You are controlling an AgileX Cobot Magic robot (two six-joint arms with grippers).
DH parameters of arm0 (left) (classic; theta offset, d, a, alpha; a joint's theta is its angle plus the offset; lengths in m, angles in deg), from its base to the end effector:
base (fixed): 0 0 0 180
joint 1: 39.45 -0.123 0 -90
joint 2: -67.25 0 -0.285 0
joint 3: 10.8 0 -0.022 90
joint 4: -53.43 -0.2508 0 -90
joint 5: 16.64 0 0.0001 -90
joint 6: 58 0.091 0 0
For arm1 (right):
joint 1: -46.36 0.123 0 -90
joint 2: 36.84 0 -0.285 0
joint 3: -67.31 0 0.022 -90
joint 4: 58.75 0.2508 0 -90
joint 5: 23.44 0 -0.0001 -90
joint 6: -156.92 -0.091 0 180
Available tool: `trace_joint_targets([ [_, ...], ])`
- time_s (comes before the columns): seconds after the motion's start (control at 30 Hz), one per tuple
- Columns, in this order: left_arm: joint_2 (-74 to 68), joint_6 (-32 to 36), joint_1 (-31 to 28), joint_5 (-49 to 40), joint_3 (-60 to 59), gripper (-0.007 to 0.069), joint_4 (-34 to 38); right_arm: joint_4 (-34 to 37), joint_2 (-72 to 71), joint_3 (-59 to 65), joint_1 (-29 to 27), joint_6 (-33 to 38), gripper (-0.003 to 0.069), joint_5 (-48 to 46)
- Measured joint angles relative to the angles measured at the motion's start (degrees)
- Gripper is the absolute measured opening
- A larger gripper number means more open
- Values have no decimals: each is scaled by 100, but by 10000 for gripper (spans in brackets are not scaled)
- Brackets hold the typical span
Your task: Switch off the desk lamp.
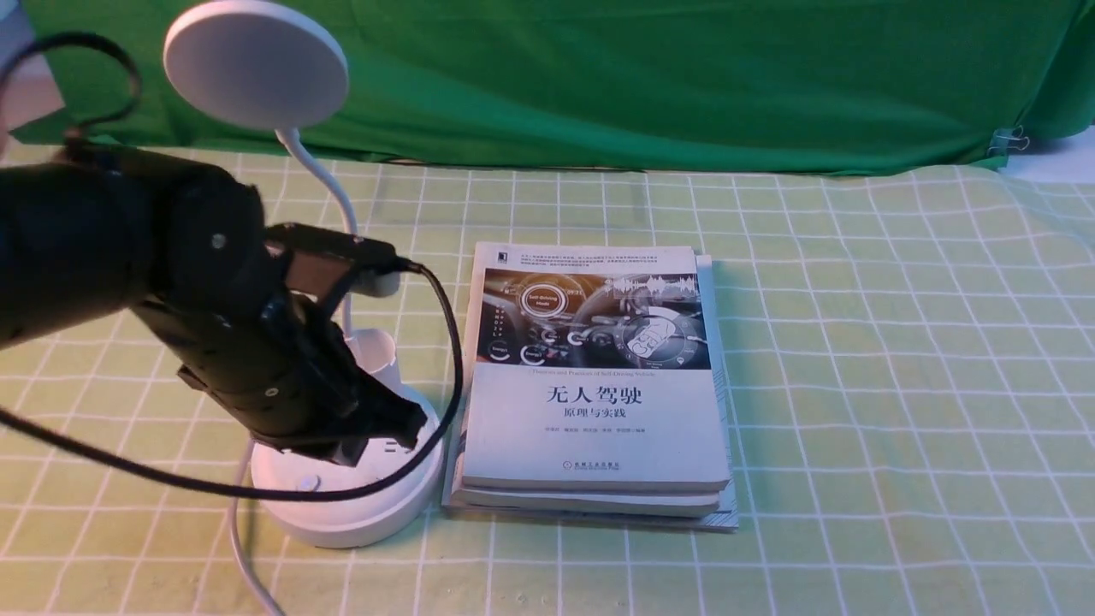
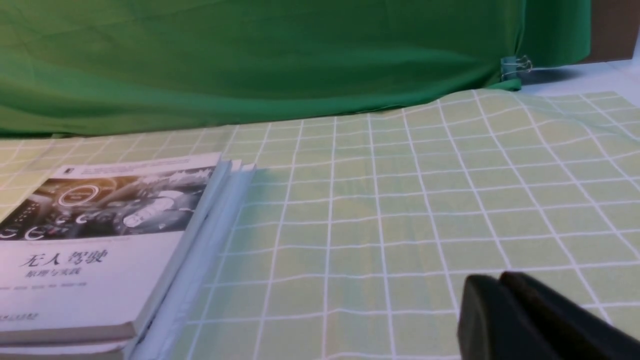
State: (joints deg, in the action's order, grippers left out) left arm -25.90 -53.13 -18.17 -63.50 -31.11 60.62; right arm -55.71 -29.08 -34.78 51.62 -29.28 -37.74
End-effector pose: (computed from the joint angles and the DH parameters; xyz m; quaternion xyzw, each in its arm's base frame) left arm 0.2628 -0.1113 0.2427 0.1889 0.9656 -0.0762 0.1613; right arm 0.0553 0.0063 0.1865 0.0218 0.7655 0.0856 0.6374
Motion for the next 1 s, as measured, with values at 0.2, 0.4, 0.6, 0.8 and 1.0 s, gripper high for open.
trace_joint_targets([
  [0.2,1798,0,0,1108,-1226,2,423,0,0,0,0,5,29,0],
  [0.4,3560,10,0,3000,-2768,2,694,0,0,0,0,5,29,0],
  [0.6,5161,16,0,5308,-4458,2,654,0,0,0,0,5,29,7],
  [0.8,5674,112,0,6282,-5332,2,-45,0,0,0,0,4,29,2],
  [1.0,5690,143,0,6717,-5708,2,-597,0,0,0,0,4,29,2],
])
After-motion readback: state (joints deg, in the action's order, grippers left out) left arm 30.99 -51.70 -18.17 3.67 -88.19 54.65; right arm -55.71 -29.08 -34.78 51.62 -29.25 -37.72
